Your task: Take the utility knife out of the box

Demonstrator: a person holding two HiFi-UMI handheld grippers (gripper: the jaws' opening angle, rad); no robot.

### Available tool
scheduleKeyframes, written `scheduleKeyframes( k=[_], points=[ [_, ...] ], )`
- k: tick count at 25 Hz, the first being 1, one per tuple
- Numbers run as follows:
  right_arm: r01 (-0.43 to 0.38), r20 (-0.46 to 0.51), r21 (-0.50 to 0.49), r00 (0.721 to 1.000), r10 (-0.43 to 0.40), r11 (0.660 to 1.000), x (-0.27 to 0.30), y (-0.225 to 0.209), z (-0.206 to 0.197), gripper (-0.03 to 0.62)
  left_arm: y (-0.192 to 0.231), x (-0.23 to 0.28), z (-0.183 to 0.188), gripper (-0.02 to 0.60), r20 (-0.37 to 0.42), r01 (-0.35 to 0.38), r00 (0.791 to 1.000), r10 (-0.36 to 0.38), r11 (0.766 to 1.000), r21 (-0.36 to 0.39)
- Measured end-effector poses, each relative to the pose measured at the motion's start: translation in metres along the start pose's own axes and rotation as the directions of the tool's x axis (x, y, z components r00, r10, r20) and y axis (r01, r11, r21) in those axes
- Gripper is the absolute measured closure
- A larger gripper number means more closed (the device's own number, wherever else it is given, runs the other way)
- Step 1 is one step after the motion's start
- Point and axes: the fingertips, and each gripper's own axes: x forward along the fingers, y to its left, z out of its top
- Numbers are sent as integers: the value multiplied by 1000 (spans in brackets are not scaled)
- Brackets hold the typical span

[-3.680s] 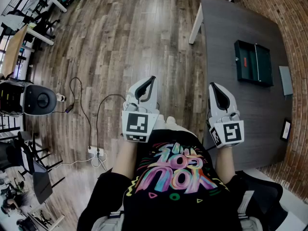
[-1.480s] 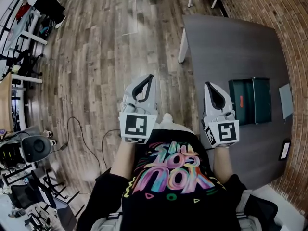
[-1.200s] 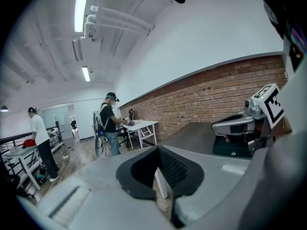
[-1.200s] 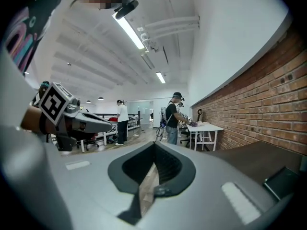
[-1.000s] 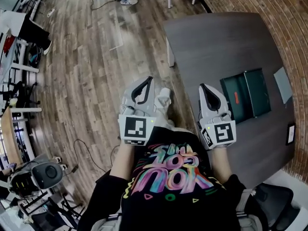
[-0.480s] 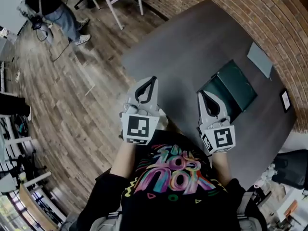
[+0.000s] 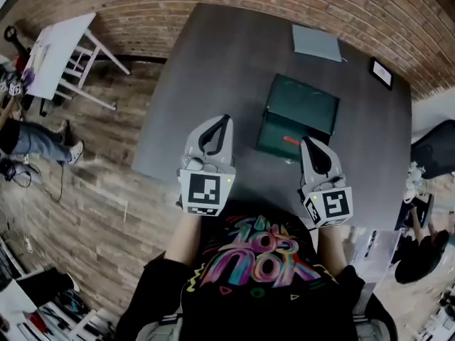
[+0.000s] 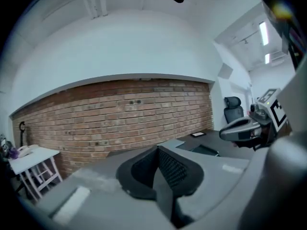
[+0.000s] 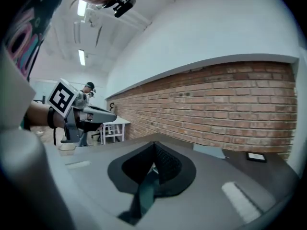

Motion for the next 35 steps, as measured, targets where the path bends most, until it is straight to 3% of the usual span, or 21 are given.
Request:
scheduleKeyframes(
  k=[4, 10, 18, 24, 35],
  points=[
    [202, -26, 39, 979, -201, 979, -30, -33, -11, 594, -22, 30, 8, 581, 20, 144, 989, -145, 989, 25],
    [315, -58, 55, 948, -312, 947, -59, -63, -26, 594, -49, 52, 9, 581, 6, 224, 974, -225, 974, 35],
    [295, -78, 63, 954, -290, 954, -65, -57, -34, 594, -68, 51, 2, 581, -5, 253, 967, -253, 967, 25],
    [260, -72, 73, 964, -255, 963, -71, -79, -31, 594, -101, 59, 14, 581, -23, 272, 962, -272, 962, 27],
    [189, -83, 79, 980, -183, 979, -65, -81, -39, 594, -114, 57, 6, 581, -47, 266, 963, -265, 964, 24]
  ],
)
